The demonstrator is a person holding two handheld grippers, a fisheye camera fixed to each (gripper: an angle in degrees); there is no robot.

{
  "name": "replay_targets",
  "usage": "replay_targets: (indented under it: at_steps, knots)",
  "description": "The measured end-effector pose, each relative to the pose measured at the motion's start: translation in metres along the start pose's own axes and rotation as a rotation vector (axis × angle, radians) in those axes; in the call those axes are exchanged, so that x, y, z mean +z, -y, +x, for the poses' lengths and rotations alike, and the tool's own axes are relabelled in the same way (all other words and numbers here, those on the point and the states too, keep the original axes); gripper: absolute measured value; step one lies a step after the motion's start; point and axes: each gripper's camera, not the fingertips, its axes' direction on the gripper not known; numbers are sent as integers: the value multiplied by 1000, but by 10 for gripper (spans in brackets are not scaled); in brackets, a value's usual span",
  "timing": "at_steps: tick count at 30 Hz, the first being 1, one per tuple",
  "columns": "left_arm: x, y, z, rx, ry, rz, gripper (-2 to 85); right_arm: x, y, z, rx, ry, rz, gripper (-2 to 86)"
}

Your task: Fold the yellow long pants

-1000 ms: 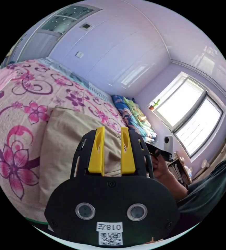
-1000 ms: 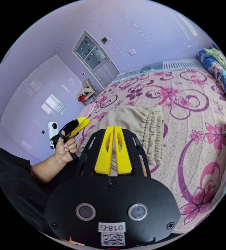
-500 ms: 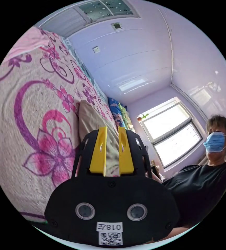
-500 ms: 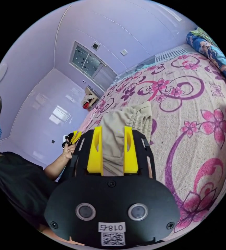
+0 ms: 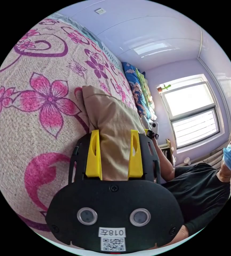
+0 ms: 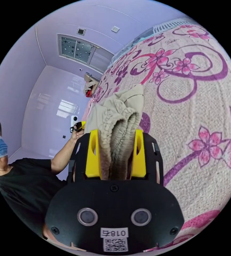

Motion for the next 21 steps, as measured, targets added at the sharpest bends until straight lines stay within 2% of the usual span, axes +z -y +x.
replay_targets:
  at_steps: [4,6,8,12,17,21]
  knots:
    - [-17,-4,-8,-79,-14,62,149,-22,-19,19,57,238,-14,170]
    - [-40,-13,-6,-108,45,180,163,-34,-25,30,99,287,28,183]
    - [-47,-11,1,-90,56,199,180,-49,-29,38,115,319,89,189]
    - [-38,20,16,-36,96,136,200,-56,-20,41,116,321,104,188]
    - [-14,53,25,-31,79,15,194,-42,-6,43,116,296,16,176]
    - [-4,55,40,16,-43,-95,180,-45,-6,38,92,316,-16,191]
